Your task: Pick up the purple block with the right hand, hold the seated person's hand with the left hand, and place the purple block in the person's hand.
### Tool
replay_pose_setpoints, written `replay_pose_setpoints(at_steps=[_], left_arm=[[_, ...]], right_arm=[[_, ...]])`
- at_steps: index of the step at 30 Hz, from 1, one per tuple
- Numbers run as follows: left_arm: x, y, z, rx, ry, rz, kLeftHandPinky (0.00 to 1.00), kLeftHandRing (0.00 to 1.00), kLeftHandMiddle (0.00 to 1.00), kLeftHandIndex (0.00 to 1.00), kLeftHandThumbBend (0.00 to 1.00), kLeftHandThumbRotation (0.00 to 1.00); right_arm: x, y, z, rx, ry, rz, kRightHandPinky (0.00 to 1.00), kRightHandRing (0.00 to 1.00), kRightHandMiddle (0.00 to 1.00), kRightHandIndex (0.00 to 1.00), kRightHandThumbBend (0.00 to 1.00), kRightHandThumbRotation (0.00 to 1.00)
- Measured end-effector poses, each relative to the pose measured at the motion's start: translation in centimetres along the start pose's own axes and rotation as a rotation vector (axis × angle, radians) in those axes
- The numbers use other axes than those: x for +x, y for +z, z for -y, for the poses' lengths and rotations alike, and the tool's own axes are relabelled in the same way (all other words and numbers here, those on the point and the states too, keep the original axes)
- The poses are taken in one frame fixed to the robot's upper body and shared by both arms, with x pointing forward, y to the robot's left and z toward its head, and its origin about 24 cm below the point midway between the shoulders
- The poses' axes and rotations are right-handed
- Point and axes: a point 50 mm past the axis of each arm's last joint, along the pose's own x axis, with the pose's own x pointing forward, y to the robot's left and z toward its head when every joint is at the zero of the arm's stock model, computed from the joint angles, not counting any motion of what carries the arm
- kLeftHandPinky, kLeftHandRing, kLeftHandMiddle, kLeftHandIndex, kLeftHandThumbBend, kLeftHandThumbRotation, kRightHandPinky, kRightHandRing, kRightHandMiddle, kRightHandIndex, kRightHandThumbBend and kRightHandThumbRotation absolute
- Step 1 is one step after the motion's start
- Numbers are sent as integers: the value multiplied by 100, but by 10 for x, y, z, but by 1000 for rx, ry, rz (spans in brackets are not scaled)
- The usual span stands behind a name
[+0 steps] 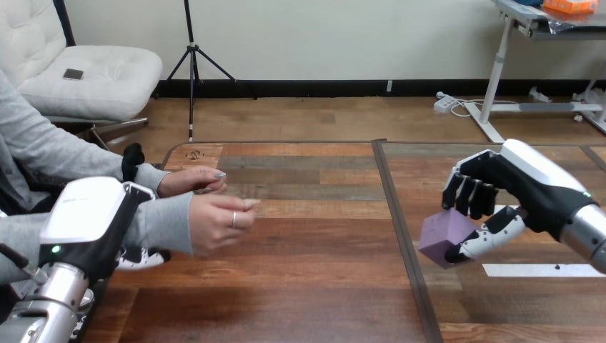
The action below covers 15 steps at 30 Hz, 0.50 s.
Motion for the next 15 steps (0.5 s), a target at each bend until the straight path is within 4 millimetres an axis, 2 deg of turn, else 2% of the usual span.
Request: replay_pose_setpoints(at_steps=[15], left_arm=[[8,16,-11,-26,70,42,19,25,29,30,81,0]], right_arm=[[5,6,-7,15,-9,37,33,35,39,40,91,0]])
